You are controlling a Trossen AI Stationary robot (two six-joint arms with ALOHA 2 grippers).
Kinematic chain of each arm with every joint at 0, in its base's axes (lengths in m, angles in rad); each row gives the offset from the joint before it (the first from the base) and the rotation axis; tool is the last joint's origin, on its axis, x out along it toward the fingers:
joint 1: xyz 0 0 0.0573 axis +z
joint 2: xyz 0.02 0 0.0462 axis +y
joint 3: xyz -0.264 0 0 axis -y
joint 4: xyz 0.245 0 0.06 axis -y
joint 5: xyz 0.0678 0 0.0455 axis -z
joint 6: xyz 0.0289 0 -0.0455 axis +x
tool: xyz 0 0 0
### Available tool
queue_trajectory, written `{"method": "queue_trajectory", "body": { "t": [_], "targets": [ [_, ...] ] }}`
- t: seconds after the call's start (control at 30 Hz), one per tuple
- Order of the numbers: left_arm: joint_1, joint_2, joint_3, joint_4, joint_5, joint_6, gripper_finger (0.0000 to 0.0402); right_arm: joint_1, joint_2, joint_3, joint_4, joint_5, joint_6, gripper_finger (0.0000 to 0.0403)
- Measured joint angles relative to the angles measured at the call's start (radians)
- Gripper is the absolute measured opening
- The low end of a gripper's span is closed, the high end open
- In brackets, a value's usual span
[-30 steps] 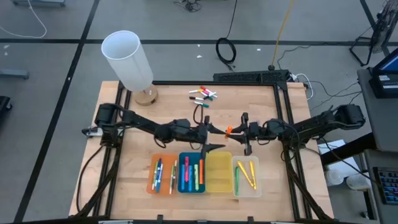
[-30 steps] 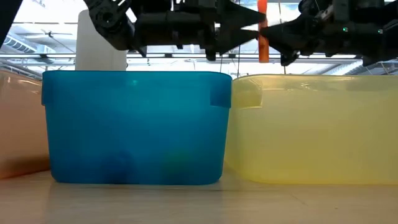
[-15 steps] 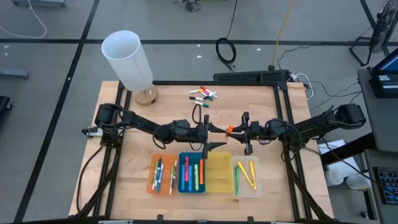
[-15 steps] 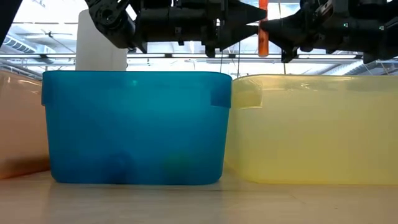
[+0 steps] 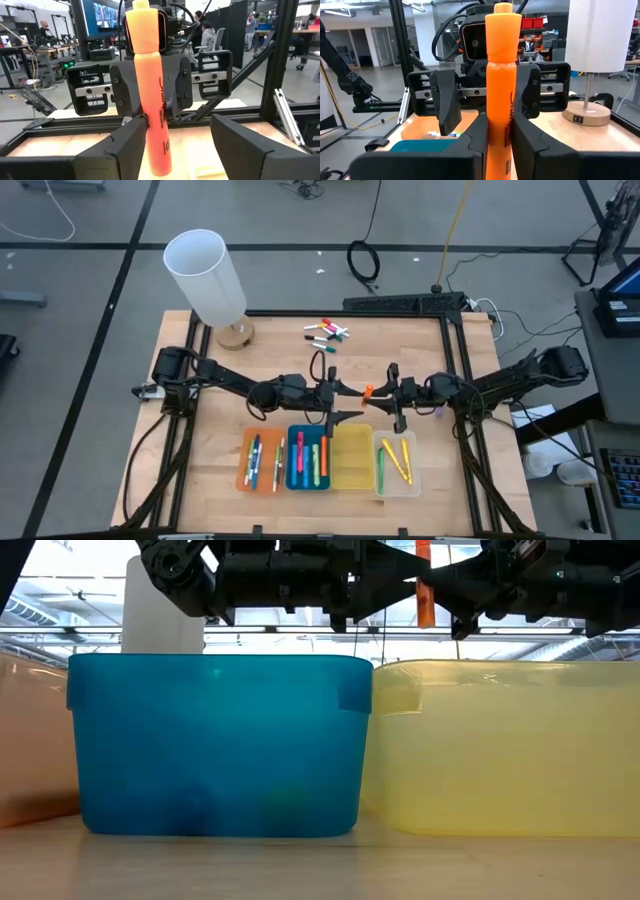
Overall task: Pick & Place Markers
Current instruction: Put the orange highlighter pen into the blue bin
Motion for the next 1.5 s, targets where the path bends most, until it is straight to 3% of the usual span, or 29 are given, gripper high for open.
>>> {"method": "queue_trajectory", "body": {
  "t": [0.27,0.6,0.73,1.13,1.5],
  "targets": [
    [-0.005,-0.009,0.000,-0.022,-0.005,0.027,0.0224,0.002,0.000,0.004,-0.020,-0.003,0.051,0.0043],
    [-0.014,-0.176,0.002,-0.384,-0.111,0.110,0.0211,0.009,-0.010,0.017,-0.037,0.048,-0.005,0.0043],
    [-0.014,-0.198,0.002,-0.445,-0.144,0.106,0.0207,0.008,-0.010,0.018,-0.042,0.060,-0.014,0.0043],
    [-0.017,-0.192,0.001,-0.400,-0.135,0.084,0.0214,0.015,0.017,0.041,-0.054,0.070,-0.058,0.0043],
    [-0.018,-0.159,0.000,-0.365,-0.088,0.079,0.0211,0.033,0.191,0.199,-0.059,0.073,-0.180,0.0043]
  ]
}}
